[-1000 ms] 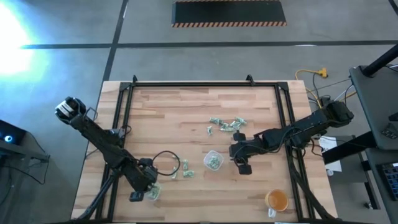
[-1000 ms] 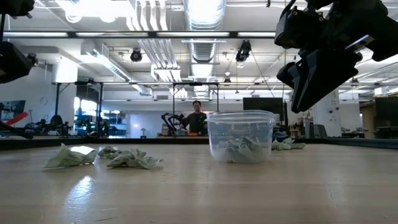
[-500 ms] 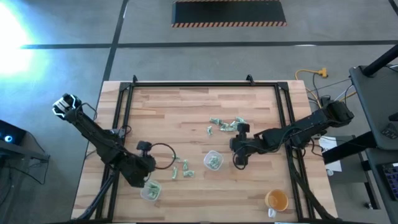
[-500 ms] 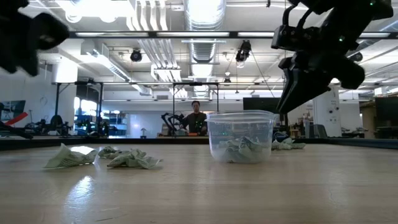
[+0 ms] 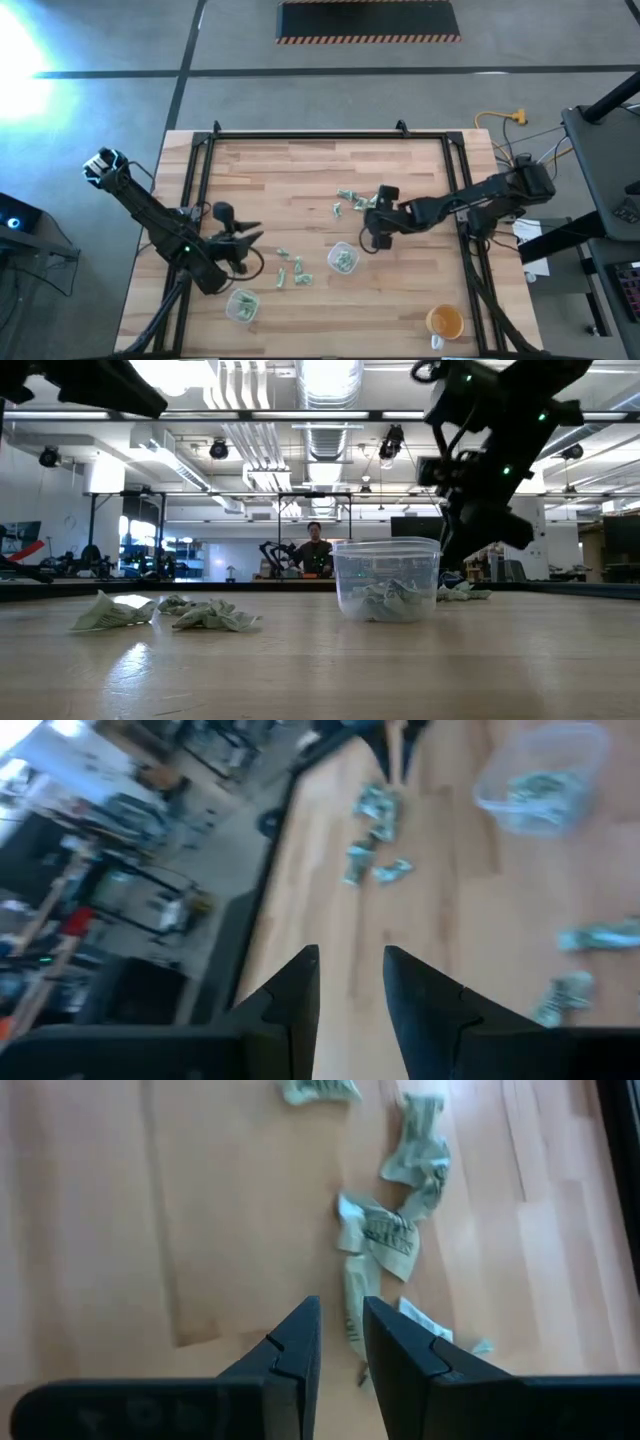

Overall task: Pick and place items into bin
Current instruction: Put the light green packet into the top transparent bin

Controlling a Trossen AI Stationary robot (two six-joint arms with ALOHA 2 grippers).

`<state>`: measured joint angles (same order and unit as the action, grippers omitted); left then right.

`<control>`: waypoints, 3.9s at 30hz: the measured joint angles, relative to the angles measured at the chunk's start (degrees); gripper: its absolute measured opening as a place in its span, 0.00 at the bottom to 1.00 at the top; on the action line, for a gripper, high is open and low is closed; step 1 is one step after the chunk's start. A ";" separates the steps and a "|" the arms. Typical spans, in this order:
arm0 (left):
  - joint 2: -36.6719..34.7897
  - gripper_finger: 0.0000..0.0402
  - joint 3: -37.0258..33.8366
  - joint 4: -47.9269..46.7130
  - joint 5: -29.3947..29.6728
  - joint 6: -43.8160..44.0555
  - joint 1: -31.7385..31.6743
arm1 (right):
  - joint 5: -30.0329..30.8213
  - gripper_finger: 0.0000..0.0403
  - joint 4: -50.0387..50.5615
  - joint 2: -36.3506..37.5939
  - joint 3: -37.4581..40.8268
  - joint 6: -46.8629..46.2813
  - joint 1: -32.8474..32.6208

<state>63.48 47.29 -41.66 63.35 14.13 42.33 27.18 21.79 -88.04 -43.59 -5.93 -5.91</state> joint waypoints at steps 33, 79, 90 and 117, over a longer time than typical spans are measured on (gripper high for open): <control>0.11 0.24 -0.83 0.73 4.39 -2.87 0.00 | -4.76 0.17 -4.40 -5.74 0.61 3.48 7.43; 0.13 0.24 -0.87 0.77 4.37 -2.80 0.00 | -7.76 0.02 -6.72 11.23 1.01 5.38 -5.53; 0.13 0.24 -0.87 0.88 4.33 -2.62 0.00 | -17.81 0.02 -17.29 10.77 0.98 13.61 -11.24; 0.13 0.24 -1.36 0.88 4.37 -2.56 0.00 | -25.46 0.02 -25.81 0.19 -0.76 12.89 -7.24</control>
<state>63.61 45.93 -40.77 67.72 11.57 42.33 1.72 -4.02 -87.85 -44.36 6.96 -13.14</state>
